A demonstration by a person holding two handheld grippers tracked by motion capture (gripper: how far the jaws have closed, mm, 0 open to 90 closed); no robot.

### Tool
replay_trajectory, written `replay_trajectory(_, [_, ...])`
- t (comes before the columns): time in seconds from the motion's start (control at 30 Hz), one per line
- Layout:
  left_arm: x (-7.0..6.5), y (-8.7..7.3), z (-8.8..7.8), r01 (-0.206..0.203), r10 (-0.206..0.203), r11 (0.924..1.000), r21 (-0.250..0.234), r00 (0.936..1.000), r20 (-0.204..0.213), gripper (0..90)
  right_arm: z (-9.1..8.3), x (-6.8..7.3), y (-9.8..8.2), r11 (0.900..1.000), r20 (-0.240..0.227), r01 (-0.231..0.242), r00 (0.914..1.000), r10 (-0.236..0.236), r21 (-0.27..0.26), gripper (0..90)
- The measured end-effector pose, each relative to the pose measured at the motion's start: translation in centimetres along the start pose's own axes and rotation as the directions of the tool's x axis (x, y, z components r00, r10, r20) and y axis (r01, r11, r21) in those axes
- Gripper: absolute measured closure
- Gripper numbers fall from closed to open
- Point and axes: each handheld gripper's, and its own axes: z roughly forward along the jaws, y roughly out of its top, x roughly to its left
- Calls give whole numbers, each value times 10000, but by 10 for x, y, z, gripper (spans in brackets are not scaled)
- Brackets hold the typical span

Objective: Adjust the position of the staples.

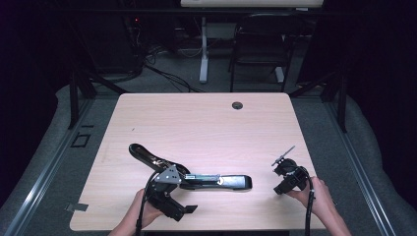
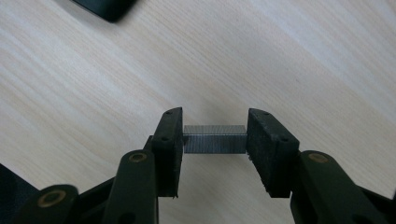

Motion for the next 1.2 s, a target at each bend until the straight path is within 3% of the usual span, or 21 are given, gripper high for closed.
replay_trajectory(0.2, [0,1,0,-21,21,10000,11,10000,-22,0,2,4,12,10000,-87,55,9999,-55,0,570])
replay_trajectory(0.27, [0,1,1,-36,36,10000,6,10000,-34,0,2,5,18,9998,-103,-110,9999,112,159,570])
replay_trajectory(0.37, [-1,1,2,-22,22,10000,-25,10000,-66,0,9,8,22,9974,-272,-719,9971,716,-90,570])
replay_trajectory(0.47, [-2,1,2,-42,42,10000,-90,9999,-97,0,12,6,28,9969,-234,-710,9971,717,329,570])
replay_trajectory(0.57, [-2,2,2,-82,81,9999,-89,9999,-106,0,15,5,34,9945,-280,-1022,9943,1029,237,570])
replay_trajectory(0.6, [-2,2,2,-68,67,9999,-86,9999,-106,0,13,2,38,9951,-235,-700,9971,717,698,570])
replay_trajectory(0.63, [-2,2,2,-69,68,10000,-71,9999,-108,0,13,1,40,9945,-262,-706,9970,728,776,570])
replay_trajectory(0.67, [-2,2,2,-53,52,10000,-58,10000,-85,0,17,3,43,9928,-307,-1090,9934,1106,493,570])
replay_trajectory(0.77, [-2,1,2,-31,31,10000,-73,10000,-63,0,21,4,50,9878,-240,-1455,9888,1470,550,570])
replay_trajectory(0.8, [-2,1,2,-26,25,10000,-69,10000,-72,0,19,1,55,9885,-213,-1089,9935,1118,1053,571])
replay_trajectory(0.83, [-2,1,2,-33,32,10000,-75,10000,-83,0,26,5,55,9835,-455,-1766,9829,1783,387,570])
replay_trajectory(0.87, [-2,1,2,-27,27,10000,-60,10000,-46,0,21,0,62,9852,-186,-768,9966,806,1530,570])
replay_trajectory(0.9, [-1,1,2,-52,52,10000,-45,10000,-64,0,24,2,64,9850,-70,-945,9953,965,1443,570])
replay_trajectory(0.93, [-1,1,2,-114,114,9999,-14,9999,-69,0,33,7,62,9842,-105,-1637,9863,1648,680,570])
replay_trajectory(0.97, [-1,1,1,-100,100,9999,-32,9999,-67,0,27,2,68,9828,73,-769,9970,768,1678,569])
replay_trajectory(1.0, [-1,1,1,-123,123,9999,-17,9999,-72,0,29,3,68,9835,43,-890,9960,895,1578,568])
replay_trajectory(1.03, [-2,1,1,-149,149,9999,-15,9999,-73,0,33,6,66,9868,-3,-1256,9920,1263,1022,566])
replay_trajectory(1.07, [-2,1,1,-143,142,9999,-73,9999,-89,0,33,7,66,9884,-74,-1279,9916,1289,817,553])
replay_trajectory(1.2, [-3,1,1,-140,139,9999,-95,9998,-104,0,25,3,65,9959,-142,-247,9996,260,866,459])
